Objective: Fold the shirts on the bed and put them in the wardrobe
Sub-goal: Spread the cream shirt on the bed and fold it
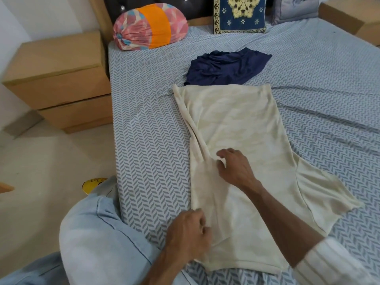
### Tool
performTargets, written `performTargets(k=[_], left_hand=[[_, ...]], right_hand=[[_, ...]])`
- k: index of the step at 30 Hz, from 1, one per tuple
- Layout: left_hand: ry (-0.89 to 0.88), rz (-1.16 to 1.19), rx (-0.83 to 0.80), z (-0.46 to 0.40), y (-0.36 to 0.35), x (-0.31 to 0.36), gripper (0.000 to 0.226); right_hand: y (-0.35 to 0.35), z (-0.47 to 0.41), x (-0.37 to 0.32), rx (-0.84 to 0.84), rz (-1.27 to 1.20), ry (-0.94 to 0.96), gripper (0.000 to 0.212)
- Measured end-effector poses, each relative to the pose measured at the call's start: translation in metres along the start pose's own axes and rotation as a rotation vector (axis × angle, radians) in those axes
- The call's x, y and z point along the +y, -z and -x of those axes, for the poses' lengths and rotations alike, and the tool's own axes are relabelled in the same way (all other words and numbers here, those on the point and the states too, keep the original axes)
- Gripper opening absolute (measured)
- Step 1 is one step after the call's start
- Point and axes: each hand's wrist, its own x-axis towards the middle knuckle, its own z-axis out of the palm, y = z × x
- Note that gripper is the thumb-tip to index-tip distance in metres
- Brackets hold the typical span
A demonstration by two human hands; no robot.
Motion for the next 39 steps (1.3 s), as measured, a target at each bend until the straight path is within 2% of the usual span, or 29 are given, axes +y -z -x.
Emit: performTargets(k=[3, 5, 8, 13, 16, 18, 21, 25, 29, 32, 36, 39], left_hand=[[0.067, 0.164, 0.083, -0.035, 0.016, -0.01, 0.007], [0.149, 0.246, 0.145, -0.07, 0.031, -0.015, 0.003], [0.259, 0.323, 0.22, -0.128, 0.056, -0.017, 0.009], [0.365, 0.279, 0.281, -0.249, 0.096, -0.011, 0.02], [0.35, 0.262, 0.328, -0.317, 0.123, -0.006, 0.026], [0.337, 0.24, 0.367, -0.362, 0.145, -0.005, 0.041], [0.408, 0.187, 0.405, -0.411, 0.173, -0.004, 0.064], [0.448, 0.124, 0.428, -0.451, 0.192, -0.005, 0.054], [0.409, 0.166, 0.588, -0.469, 0.204, -0.003, 0.046], [0.26, 0.125, 0.714, -0.474, 0.212, 0.025, 0.04], [0.088, 0.124, 0.65, -0.487, 0.196, 0.069, 0.034], [0.065, 0.097, 0.511, -0.499, 0.177, 0.087, 0.035]], right_hand=[[-0.013, -0.031, -0.006, -0.117, -0.016, -0.054, 0.034], [-0.028, -0.037, 0.001, -0.053, -0.069, -0.07, 0.028], [-0.048, -0.031, 0.011, 0.104, -0.029, -0.004, 0.02], [-0.057, -0.039, 0.012, 0.125, 0.019, -0.018, 0.023], [-0.062, -0.04, 0.014, 0.153, 0.021, -0.001, 0.022], [-0.065, -0.043, 0.015, 0.178, -0.001, 0.013, 0.021], [-0.065, -0.044, 0.015, 0.204, -0.009, 0.033, 0.021], [-0.068, -0.045, 0.014, 0.224, -0.003, 0.041, 0.022], [-0.069, -0.046, 0.016, 0.221, -0.011, 0.056, 0.022], [-0.069, -0.047, 0.015, 0.235, -0.032, 0.068, 0.021], [-0.069, -0.046, 0.018, 0.224, -0.059, 0.07, 0.022], [-0.069, -0.045, 0.019, 0.225, -0.089, 0.059, 0.022]])
